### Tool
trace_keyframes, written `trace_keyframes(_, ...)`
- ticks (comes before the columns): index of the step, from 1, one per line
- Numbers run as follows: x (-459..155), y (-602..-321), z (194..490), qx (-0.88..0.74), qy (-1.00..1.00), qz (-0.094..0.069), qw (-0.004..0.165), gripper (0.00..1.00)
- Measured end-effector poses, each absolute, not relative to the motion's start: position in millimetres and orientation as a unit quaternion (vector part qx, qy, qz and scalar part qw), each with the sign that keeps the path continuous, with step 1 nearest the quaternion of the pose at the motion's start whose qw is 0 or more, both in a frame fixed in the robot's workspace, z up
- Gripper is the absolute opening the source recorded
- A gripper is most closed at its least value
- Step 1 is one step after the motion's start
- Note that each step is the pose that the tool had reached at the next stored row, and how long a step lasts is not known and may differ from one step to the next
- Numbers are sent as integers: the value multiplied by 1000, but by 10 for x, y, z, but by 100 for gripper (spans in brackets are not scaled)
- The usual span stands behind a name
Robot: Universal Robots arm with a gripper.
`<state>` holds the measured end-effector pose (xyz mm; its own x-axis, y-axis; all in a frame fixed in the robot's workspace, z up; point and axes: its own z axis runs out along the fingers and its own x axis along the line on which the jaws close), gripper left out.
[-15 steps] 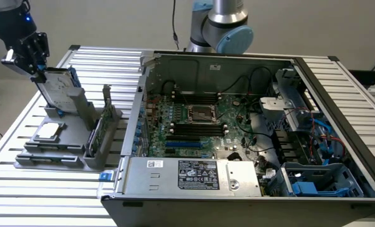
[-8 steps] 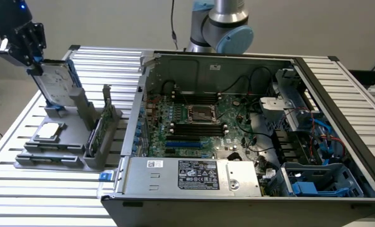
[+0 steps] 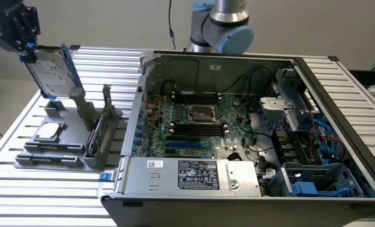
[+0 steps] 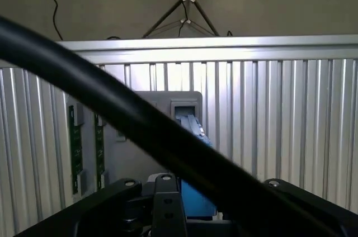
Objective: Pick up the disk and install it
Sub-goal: 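Pick up the disk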
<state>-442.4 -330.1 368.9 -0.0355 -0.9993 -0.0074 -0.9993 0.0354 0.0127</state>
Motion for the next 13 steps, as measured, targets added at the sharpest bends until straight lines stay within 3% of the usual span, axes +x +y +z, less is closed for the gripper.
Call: trace_keyframes(13,-4260,-3402,4279,694,-720,-8,1,33)
